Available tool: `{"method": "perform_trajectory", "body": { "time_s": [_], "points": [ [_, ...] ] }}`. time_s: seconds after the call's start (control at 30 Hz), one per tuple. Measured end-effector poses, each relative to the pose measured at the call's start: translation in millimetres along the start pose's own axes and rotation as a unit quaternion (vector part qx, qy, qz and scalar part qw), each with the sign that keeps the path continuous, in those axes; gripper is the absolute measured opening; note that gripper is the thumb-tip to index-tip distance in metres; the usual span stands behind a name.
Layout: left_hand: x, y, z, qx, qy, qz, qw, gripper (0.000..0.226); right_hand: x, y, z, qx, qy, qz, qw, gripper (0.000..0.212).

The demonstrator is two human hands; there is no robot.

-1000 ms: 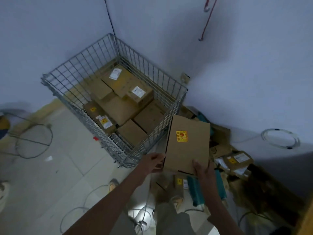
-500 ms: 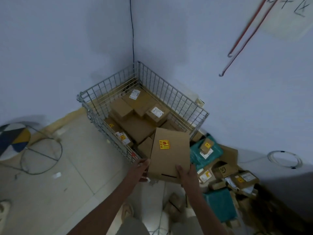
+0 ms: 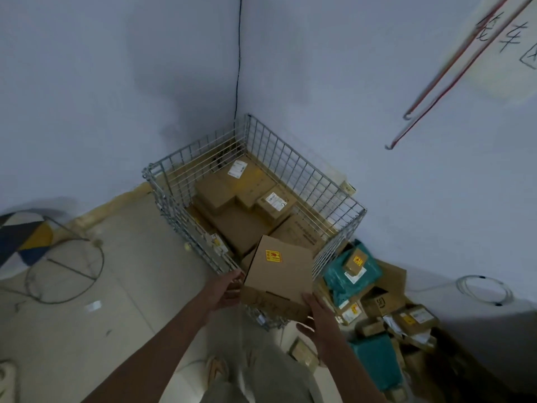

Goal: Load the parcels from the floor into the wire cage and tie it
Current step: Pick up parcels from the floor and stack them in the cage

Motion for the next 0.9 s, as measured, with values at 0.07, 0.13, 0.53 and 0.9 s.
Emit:
{"method": "perform_trajectory", "body": {
  "time_s": [0.07, 0.13, 0.53, 0.9],
  "points": [
    [6.0, -5.2, 8.3, 0.009, 0.002, 0.001, 1.000, 0.032, -10.2, -8.8, -5.9, 0.000, 0.006, -0.005, 1.000, 0.043],
    [11.0, -14.0, 17.4, 0.019, -0.017, 0.008, 1.000, 0.037, -23.2, -20.6, -15.7, 0.002, 0.010, -0.015, 1.000, 0.039],
    [1.3, -154.2, 134.6, 0.115, -0.042, -0.028, 0.992, 0.036, -98.3, -200.0, -78.3, -0.004, -0.023, 0.034, 0.999, 0.038],
    [31.8, -419.1, 123.2, 0.274, 0.099, 0.067, 0.954, 0.035, -189.7, -497.3, -79.1, -0.032, 0.108, -0.003, 0.994, 0.019]
  ]
}}
Point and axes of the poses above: each hand's wrist, its own y-axis away from the middle knuckle, its own x-axis out of the back of the hand, z = x × y, the point moved 1 cm from there along -y, towards the middle knuckle, and after that the axes turned 7 degrees about -y, right-handed, at the moved point
